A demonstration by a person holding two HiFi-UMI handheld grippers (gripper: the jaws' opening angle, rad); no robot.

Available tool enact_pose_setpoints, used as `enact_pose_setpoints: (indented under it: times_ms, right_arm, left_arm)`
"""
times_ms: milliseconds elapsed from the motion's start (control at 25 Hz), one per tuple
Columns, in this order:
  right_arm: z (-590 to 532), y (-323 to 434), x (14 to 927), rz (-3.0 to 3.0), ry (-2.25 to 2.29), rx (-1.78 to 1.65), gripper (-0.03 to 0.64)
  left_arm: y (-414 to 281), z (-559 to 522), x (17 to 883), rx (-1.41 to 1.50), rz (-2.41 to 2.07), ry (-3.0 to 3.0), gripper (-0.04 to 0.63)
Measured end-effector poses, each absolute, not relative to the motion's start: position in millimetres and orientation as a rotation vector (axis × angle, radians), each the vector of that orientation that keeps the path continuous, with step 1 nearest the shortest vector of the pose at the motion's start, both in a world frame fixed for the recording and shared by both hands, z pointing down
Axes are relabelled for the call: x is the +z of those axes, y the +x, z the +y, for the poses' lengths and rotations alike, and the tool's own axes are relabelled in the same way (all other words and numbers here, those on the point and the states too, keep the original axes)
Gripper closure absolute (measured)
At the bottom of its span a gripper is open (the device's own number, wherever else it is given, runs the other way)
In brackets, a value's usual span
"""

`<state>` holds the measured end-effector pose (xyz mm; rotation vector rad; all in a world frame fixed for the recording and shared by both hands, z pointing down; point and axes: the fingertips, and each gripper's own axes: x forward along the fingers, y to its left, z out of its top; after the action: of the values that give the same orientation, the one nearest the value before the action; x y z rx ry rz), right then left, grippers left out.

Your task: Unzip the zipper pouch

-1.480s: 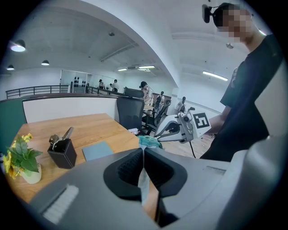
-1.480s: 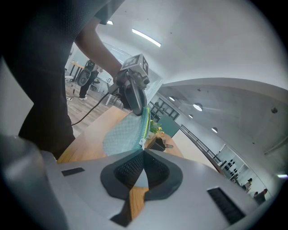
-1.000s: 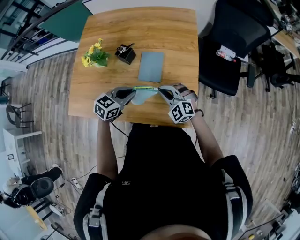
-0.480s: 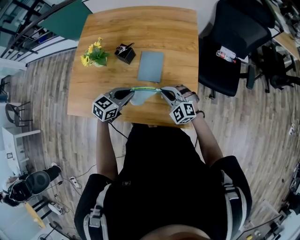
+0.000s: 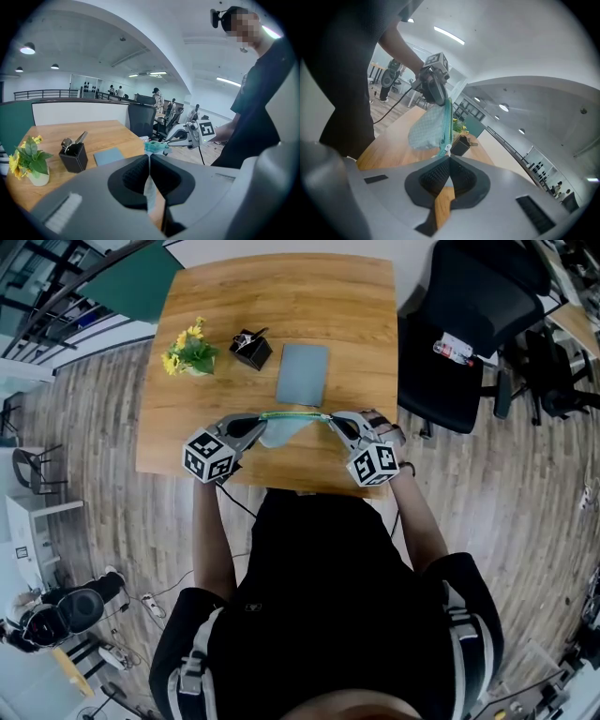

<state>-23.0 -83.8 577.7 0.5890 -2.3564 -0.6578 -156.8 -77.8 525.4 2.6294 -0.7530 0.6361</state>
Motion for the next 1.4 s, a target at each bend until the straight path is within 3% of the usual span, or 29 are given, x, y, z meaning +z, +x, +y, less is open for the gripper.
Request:
enact_pose_setpoints:
  times_ms: [1040, 1280, 1400]
  right_arm:
    - [-96, -25, 578, -2.335, 0.758, -0.48, 0.612]
    - [-98, -23, 586, -2.293, 0.812, -0.367, 0.566]
    - [-99, -22, 578, -2.291, 0.872, -0.344, 0.605]
  left_arm:
    - [-176, -88, 523, 0.571, -0.691, 2.665, 0.588]
    - [-185, -93, 517, 0.502, -0.674, 2.697, 0.589]
    - [-189, -97, 513, 0.474, -0.674, 2.721, 0.589]
